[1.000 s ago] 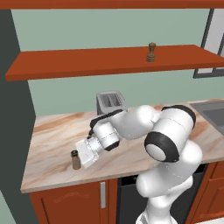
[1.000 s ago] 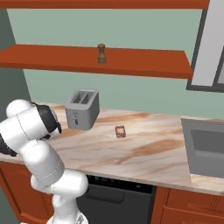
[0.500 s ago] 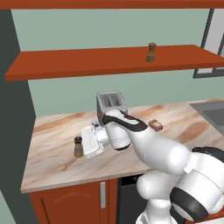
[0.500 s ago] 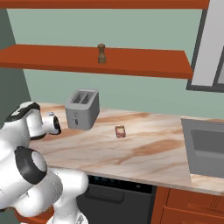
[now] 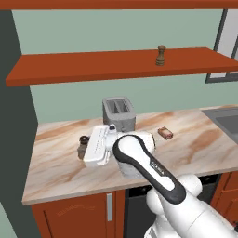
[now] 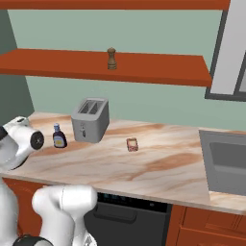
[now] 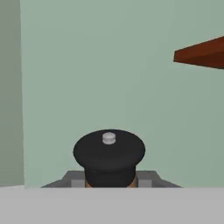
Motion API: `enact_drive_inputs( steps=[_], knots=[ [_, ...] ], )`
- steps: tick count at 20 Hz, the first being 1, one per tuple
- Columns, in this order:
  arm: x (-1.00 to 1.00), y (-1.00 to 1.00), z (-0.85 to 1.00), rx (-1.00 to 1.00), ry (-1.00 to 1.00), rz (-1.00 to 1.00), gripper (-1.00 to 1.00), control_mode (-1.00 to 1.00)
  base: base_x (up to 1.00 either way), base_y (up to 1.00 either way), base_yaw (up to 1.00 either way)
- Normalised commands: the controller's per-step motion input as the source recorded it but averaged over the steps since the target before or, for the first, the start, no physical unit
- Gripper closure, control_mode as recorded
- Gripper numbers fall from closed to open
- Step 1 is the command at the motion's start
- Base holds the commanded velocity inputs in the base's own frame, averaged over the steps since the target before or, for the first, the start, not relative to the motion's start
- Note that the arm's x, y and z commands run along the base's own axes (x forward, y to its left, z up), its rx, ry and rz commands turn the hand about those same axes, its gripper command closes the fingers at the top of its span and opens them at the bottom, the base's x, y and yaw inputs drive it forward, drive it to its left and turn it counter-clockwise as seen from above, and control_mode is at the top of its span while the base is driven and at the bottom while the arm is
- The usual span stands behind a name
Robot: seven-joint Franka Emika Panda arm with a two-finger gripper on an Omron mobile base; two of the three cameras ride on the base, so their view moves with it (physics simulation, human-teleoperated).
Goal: There are various items on the counter. Only move the condiments/shakers into the cabinet.
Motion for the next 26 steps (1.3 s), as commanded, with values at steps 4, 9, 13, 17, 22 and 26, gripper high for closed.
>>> enact_drive_inputs(
  steps=[4,9,13,17,22,26],
  knots=[
    [-0.57,-0.25,1.00,0.00,-0.08,-0.33,1.00,-1.00,0.00,0.00,0.00],
    [-0.29,-0.40,1.00,0.00,0.00,-0.33,1.00,-1.00,0.00,0.00,0.00],
    [-0.16,-0.58,1.00,0.00,0.02,-0.37,1.00,-1.00,0.00,0.00,0.00],
    [-0.19,-0.67,1.00,0.00,0.15,-0.34,1.00,-1.00,0.00,0.00,0.00],
    [-0.18,-0.73,1.00,0.00,0.31,-0.32,1.00,-1.00,0.00,0.00,0.00],
    [-0.22,-0.77,0.84,0.03,0.43,-0.33,1.00,-1.00,0.00,0.00,0.00]
  ],
)
